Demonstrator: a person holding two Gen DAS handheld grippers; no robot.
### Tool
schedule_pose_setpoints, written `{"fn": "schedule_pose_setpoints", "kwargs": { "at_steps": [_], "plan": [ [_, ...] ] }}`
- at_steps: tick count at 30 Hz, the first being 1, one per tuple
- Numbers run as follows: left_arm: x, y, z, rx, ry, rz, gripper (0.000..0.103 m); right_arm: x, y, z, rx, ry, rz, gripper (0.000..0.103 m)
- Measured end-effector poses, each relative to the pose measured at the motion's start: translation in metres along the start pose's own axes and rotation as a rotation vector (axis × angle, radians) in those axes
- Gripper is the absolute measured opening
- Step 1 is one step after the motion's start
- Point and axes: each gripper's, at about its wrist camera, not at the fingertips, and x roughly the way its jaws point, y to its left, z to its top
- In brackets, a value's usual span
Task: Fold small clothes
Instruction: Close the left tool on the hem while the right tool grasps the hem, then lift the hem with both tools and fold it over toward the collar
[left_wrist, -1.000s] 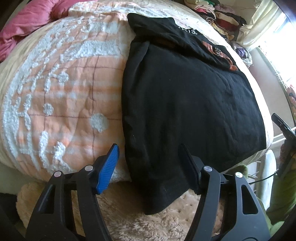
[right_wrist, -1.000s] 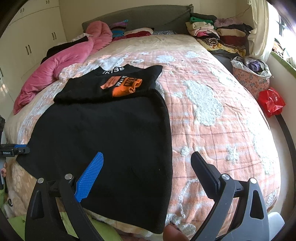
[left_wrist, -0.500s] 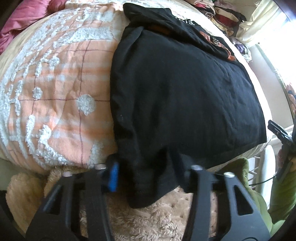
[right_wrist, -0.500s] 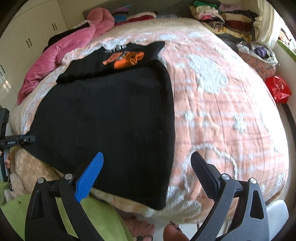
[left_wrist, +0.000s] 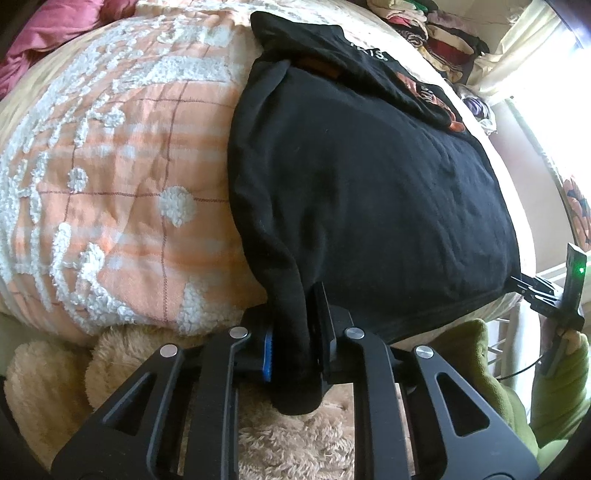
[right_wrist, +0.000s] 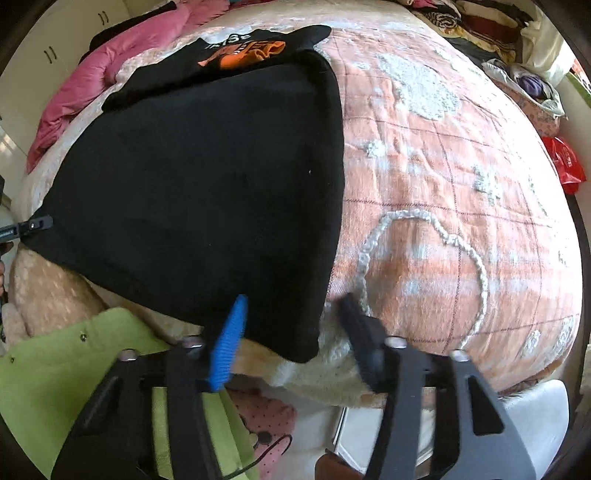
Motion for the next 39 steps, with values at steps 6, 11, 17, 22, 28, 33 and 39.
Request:
{"fn": "schedule_pose_setpoints", "kwargs": {
  "at_steps": [6,11,17,22,28,33,39],
  "plan": [
    [-0.004,0.0,0.004,0.001,-0.01,-0.024,0.004,-0.018,0.011,0.003,-0.058,-0.069,0.049,0.009],
    [-0.031,0.0,0.016,0.012,-0.095,-0.04,0.003,-0.049,0.014,0.019,-0.069,-0.226,0.067,0.009],
    [-0.06,0.004,0.039,0.022,-0.193,-0.042,0.002,-0.084,0.012,0.047,-0.031,-0.416,0.044,0.009],
    [-0.079,0.003,0.059,0.017,-0.257,-0.048,0.002,-0.105,0.007,0.066,-0.011,-0.527,0.033,0.008],
    [-0.093,-0.003,0.088,0.017,-0.329,-0.05,0.002,-0.119,0.001,0.086,0.034,-0.615,-0.013,0.008],
    [-0.1,-0.012,0.109,0.03,-0.392,-0.009,0.002,-0.123,0.002,0.105,0.048,-0.658,-0.03,0.008],
    [-0.099,-0.015,0.131,0.03,-0.423,0.016,0.002,-0.121,0.003,0.127,0.039,-0.677,-0.071,0.008]
  ]
}}
